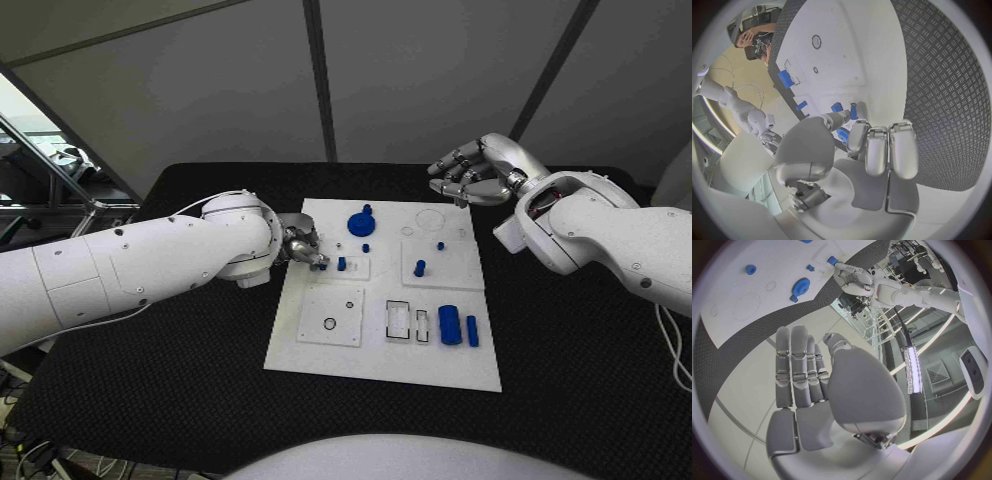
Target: Assemble the parts on the task board
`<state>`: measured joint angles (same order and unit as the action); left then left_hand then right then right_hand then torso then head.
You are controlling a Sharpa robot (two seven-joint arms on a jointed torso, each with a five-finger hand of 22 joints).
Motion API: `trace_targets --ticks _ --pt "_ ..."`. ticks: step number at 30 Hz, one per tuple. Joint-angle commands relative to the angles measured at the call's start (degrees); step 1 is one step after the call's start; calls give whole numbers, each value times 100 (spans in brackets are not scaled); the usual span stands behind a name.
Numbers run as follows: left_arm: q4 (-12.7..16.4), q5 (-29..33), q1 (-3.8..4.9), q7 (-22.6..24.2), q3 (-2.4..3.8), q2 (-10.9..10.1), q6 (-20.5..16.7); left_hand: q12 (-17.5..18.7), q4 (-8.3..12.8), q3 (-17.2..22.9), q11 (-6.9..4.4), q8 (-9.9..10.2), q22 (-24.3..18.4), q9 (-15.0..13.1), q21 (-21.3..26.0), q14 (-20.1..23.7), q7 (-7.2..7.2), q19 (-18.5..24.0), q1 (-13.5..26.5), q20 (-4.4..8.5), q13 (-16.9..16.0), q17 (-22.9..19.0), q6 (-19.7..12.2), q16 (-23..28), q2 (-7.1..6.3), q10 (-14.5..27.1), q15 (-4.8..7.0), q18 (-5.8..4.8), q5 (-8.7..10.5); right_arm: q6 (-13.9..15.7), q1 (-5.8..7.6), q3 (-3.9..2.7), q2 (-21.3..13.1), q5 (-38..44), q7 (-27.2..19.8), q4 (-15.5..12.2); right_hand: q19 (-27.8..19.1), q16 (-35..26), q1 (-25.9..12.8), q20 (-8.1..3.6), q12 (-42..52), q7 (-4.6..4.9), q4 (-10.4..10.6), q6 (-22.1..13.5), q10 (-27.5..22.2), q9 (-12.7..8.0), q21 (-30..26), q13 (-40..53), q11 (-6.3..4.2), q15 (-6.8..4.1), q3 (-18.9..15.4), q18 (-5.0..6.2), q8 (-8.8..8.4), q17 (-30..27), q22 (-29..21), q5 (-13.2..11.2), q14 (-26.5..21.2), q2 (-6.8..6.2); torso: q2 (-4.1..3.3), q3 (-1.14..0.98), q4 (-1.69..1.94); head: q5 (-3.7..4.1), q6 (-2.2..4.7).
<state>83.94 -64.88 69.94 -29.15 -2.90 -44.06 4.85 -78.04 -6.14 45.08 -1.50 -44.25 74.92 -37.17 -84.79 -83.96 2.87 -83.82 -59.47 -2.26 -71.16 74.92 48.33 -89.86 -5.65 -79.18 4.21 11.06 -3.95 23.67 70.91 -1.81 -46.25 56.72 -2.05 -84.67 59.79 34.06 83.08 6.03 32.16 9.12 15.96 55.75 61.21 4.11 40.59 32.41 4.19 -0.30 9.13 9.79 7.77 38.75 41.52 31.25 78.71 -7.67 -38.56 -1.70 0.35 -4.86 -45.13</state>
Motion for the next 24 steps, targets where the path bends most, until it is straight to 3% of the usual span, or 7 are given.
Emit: trace_targets --ticks 1,15,24 --pt "-11 -54 3 -50 1 8 132 -10 672 650 0 -14 1218 -9 -21 -604 -34 -340 -10 40 1 1508 15 -14 30 -22 29 -969 -6 -26 11 -3 3 -5 -32 -5 -15 -22 -8 -5 19 -7 -6 7 -14 7 -19 -8 -18 2 33 65 22 1 -7 23 -16 -12 -1 -2 -2 8 -5" --pt "-30 -54 3 -74 1 25 269 -18 749 666 -3 -18 1225 -13 -28 -604 -36 -345 -16 43 -18 1508 27 -14 -5 -41 30 -971 -61 -31 11 -3 7 -5 -35 0 -12 -25 -14 -5 23 -6 -3 3 -16 7 -25 -16 -17 2 38 65 26 2 -9 27 -15 -12 0 1 1 13 -22" --pt "-40 -67 3 -79 2 39 275 -22 791 685 -7 -22 1234 -16 -38 -604 -39 -353 11 47 -32 1508 52 -14 -25 -59 33 -974 -193 -33 10 -3 8 -5 -38 3 -12 -25 -14 -5 23 -6 -3 3 -16 7 -25 -16 -17 2 38 65 26 2 -9 27 -15 -12 1 -3 -2 13 -25"
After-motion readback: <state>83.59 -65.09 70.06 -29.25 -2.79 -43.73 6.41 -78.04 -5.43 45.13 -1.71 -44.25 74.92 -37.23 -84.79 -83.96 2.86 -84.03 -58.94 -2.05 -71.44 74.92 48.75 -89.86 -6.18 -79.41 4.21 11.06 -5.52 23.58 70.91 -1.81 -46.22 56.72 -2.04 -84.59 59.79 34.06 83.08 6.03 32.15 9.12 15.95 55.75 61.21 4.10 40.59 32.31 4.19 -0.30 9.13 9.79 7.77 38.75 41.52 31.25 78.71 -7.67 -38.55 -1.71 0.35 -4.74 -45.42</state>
